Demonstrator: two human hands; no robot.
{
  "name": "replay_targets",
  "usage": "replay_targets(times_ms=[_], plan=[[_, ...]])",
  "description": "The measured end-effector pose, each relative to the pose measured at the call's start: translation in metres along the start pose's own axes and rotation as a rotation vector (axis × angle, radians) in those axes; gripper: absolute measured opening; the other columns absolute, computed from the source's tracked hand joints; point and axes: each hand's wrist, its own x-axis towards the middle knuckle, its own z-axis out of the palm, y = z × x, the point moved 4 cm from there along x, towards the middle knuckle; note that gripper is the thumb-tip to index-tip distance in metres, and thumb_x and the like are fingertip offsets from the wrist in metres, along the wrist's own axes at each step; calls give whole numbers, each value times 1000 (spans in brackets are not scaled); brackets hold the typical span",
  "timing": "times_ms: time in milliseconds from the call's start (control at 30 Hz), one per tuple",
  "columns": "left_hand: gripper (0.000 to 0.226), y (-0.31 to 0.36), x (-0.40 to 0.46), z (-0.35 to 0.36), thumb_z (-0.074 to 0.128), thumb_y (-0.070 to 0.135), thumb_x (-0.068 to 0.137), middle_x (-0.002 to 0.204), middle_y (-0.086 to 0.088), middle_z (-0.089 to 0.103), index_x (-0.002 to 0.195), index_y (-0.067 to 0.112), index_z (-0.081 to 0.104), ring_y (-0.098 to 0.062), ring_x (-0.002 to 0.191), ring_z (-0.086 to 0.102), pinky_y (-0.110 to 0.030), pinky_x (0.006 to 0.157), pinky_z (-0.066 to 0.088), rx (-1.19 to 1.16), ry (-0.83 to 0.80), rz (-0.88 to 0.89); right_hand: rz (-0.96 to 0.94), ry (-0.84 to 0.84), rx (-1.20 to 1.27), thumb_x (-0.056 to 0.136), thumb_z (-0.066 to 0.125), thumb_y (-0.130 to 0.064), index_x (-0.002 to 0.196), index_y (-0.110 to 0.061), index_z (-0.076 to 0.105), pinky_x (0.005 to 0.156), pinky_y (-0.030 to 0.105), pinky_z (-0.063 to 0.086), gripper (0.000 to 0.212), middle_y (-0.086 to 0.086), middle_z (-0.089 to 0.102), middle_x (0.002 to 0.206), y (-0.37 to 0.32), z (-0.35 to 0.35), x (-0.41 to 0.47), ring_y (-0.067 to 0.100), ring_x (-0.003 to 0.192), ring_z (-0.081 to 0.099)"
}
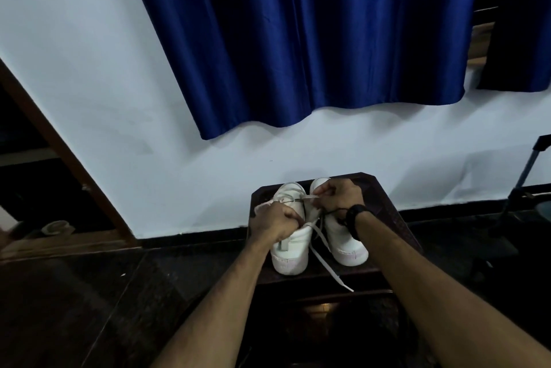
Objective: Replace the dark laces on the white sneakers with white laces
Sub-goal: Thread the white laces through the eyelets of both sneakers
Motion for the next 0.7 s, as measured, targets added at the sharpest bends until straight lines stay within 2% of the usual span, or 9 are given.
replay_targets(times_ms=[67, 133, 167, 233, 300, 367, 467, 567, 700], plan=[[6, -8, 0, -1, 69, 32, 78, 88, 11, 74, 75, 31, 75, -11, 91, 68, -24, 78, 53, -150, 64, 29, 3, 16, 27, 70, 81, -9, 75, -19, 72, 46, 0, 37, 15, -4, 64, 65, 0, 0, -1, 5, 61, 58], [8, -12, -8, -4, 67, 19, 77, 81, 9, 71, 75, 27, 66, -16, 89, 68, -28, 76, 51, -234, 239, 59, 5, 31, 35, 69, 82, -8, 74, -20, 72, 44, -1, 36, 16, -4, 64, 66, 1, 0, -2, 6, 62, 58], [10, -12, -12, -7, 68, 20, 75, 82, 9, 69, 78, 27, 61, -18, 90, 67, -32, 77, 49, -178, 365, 72, 2, 43, 32, 68, 83, -9, 72, -21, 71, 44, -1, 36, 17, -4, 64, 66, 1, 0, -3, 7, 63, 59], [28, -8, -13, -12, 72, 27, 67, 91, 7, 65, 90, 27, 57, -19, 92, 63, -37, 80, 41, 142, 534, 80, -2, 63, 30, 67, 84, -10, 68, -23, 69, 46, 3, 39, 20, -6, 65, 65, 1, 1, -3, 7, 63, 60], [39, 0, -4, -18, 74, 36, 64, 98, 4, 65, 98, 24, 59, -20, 93, 64, -39, 84, 35, 403, 471, 53, -7, 68, 32, 66, 83, -9, 66, -24, 67, 51, 8, 42, 22, -6, 65, 65, 1, 2, -3, 8, 64, 62], [35, 4, 8, -22, 74, 41, 67, 98, 3, 68, 96, 24, 67, -20, 92, 66, -39, 86, 32, 508, 364, 64, -16, 73, 30, 66, 83, -9, 66, -25, 68, 57, 13, 46, 22, -5, 66, 65, 0, 3, -4, 9, 65, 63], [29, 2, 19, -17, 73, 37, 69, 98, 7, 69, 97, 30, 72, -18, 96, 64, -36, 81, 28, 497, 283, 138, -23, 83, 29, 66, 83, -10, 69, -23, 70, 67, 20, 52, 19, -6, 66, 66, 1, 2, -5, 10, 67, 64], [20, 5, 19, -15, 66, 30, 73, 95, 3, 70, 91, 30, 74, -21, 96, 65, -35, 78, 29, 447, 293, 166, -35, 73, 23, 66, 83, -11, 74, -20, 73, 69, 21, 53, 16, -8, 64, 63, 1, 1, -6, 8, 65, 62], [16, 13, 16, -17, 59, 22, 79, 99, -2, 69, 92, 20, 67, -25, 99, 64, -39, 90, 35, 517, 251, 107, -61, 72, 15, 68, 81, -12, 74, -19, 73, 72, 28, 58, 13, -3, 68, 66, -1, 2, -7, 12, 68, 66]])
